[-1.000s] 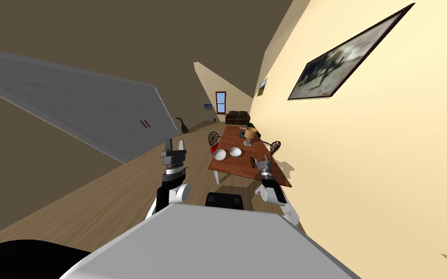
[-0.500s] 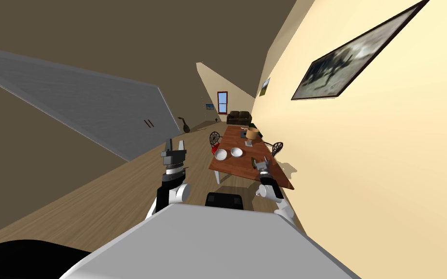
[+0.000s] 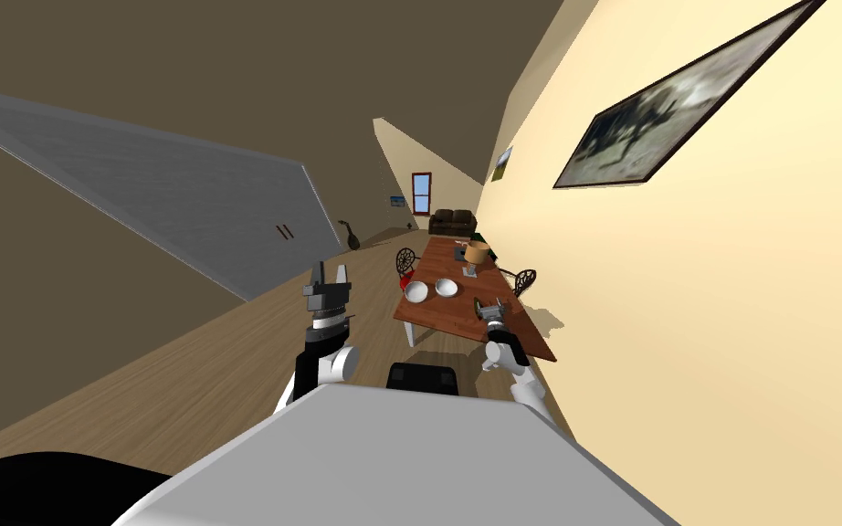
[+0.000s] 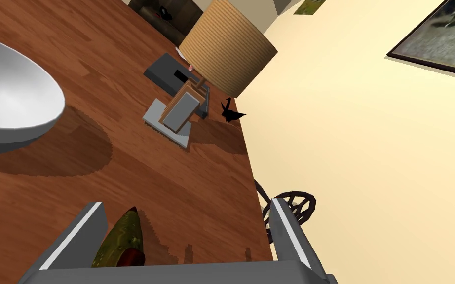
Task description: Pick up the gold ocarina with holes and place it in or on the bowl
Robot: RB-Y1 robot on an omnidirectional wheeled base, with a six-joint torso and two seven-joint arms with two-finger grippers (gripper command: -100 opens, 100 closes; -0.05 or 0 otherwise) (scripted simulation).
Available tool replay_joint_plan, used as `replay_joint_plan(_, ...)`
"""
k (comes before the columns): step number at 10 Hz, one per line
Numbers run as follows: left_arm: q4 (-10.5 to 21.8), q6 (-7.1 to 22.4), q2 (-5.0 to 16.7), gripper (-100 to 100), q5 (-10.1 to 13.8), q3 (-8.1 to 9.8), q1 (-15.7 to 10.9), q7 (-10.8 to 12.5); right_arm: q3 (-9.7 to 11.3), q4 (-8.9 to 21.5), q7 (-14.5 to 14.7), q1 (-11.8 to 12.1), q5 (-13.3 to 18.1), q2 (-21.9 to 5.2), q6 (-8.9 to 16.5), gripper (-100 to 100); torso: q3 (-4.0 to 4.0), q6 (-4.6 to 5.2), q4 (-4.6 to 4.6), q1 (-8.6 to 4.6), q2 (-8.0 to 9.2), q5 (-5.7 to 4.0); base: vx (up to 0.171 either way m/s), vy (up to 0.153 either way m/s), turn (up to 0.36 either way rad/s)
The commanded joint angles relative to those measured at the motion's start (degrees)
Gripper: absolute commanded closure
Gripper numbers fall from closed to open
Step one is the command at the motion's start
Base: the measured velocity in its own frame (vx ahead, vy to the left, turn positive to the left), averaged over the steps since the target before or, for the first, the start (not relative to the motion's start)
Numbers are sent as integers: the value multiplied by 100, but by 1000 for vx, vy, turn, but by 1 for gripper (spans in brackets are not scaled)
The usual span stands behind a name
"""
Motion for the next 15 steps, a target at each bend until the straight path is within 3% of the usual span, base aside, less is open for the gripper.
replay_joint_plan(1, 0, 0, 0, 0, 0, 0, 0, 0, -27, 138, -28, -63, -286, 10, 76, -100, 0, 0, 0, 0, 0, 0, 10, -26, 30)
replay_joint_plan(2, 0, 0, 0, 0, 0, 0, 0, 0, -27, 138, -28, -63, -340, 10, 76, -100, 0, 2, 0, 0, 1, 0, 4, -14, -3)
replay_joint_plan(3, 0, 0, 0, 0, 0, 0, 0, 0, -84, 408, -65, -251, -572, 27, 205, -100, 2, 2, 0, 4, 3, 1, 7, -28, 38)
replay_joint_plan(4, 0, 0, 0, 0, 0, 0, 0, 0, -84, 408, -65, -251, -718, 27, 205, -100, 1, 0, 0, 1, 1, 0, 6, -29, 30)
replay_joint_plan(7, 0, 0, 0, 0, 0, 0, 0, 0, -203, 905, -119, -611, -1250, 80, 449, -100, 2, 2, 0, -4, 3, -1, 5, -40, 27)
replay_joint_plan(8, 0, 0, 0, 0, 0, 0, 0, 0, -203, 915, -119, -611, -1423, 80, 449, -100, 0, 1, 0, -6, 0, -1, 8, -38, 21)
replay_joint_plan(9, 0, 0, 0, 0, 0, 0, 0, 0, -264, 1149, -137, -780, -1596, 119, 563, -100, 0, 2, 0, -4, 1, -1, 6, -48, 26)
replay_joint_plan(10, 0, 0, 0, 0, 0, 0, 0, 0, -264, 1149, -137, -780, -1777, 119, 563, -100, 1, 2, 0, -7, 1, -2, -1, -41, 18)
replay_joint_plan(11, 0, 0, 0, 0, 0, 0, 0, 0, -323, 1367, -151, -941, -1951, 166, 670, -100, 2, 2, 0, -4, 4, -1, -3, -44, 20)
replay_joint_plan(12, 0, 0, 0, 0, 0, 0, 0, 0, -323, 1367, -151, -941, -2126, 166, 670, -100, 2, 2, 1, -5, 4, -1, 6, -44, 16)
replay_joint_plan(15, 0, 0, 0, 0, 0, 0, 0, 0, -437, 1757, -170, -1228, -2633, 292, 861, -100, 1, 3, 0, -6, 2, -2, 7, -51, 14)
